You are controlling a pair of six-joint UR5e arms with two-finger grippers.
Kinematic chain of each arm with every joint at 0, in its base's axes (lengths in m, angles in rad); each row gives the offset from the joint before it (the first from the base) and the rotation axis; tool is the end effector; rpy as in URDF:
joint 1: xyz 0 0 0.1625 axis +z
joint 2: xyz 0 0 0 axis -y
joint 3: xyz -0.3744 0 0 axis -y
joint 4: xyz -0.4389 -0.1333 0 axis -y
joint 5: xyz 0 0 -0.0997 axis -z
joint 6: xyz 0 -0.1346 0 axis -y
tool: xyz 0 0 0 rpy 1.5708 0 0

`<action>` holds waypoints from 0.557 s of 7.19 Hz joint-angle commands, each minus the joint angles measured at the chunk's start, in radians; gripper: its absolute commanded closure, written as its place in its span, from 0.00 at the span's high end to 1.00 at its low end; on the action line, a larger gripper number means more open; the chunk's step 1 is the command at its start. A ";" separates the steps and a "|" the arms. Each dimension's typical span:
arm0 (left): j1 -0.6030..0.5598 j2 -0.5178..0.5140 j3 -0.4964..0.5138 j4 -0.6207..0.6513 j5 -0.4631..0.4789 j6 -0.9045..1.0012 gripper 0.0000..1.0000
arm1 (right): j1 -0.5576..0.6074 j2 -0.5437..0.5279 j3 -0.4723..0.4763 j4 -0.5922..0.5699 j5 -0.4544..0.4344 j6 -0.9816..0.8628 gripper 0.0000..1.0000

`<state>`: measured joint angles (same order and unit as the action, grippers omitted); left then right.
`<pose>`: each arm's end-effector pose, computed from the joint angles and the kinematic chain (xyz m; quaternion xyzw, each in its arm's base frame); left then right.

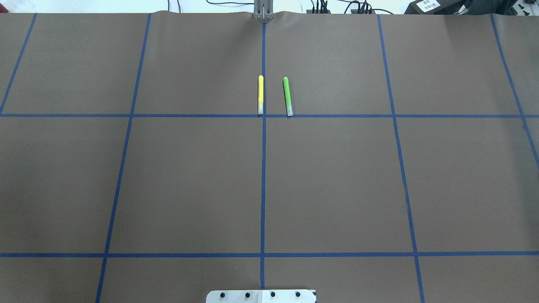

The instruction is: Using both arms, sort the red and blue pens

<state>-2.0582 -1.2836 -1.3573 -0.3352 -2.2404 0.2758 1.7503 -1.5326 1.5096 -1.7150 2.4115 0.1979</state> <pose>-0.1182 -0.1167 0.8132 -0.5898 0.4655 -0.3138 0.5805 0.1283 -0.5219 0.6518 -0.0800 -0.4059 0.2041 0.8872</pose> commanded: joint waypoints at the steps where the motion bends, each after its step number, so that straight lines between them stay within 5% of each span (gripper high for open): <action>1: -0.002 0.010 0.030 -0.025 -0.002 -0.001 0.00 | 0.000 -0.011 0.009 0.000 0.000 0.000 1.00; 3: -0.002 0.007 0.079 -0.073 -0.004 -0.009 0.00 | 0.000 -0.014 0.011 0.002 0.000 0.000 1.00; 4: -0.002 0.000 0.080 -0.076 -0.005 -0.019 0.21 | 0.000 -0.015 0.011 0.000 -0.002 0.000 1.00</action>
<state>-2.0601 -1.2773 -1.2890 -0.3977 -2.2444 0.2668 1.7503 -1.5463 1.5196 -1.7143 2.4111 0.1979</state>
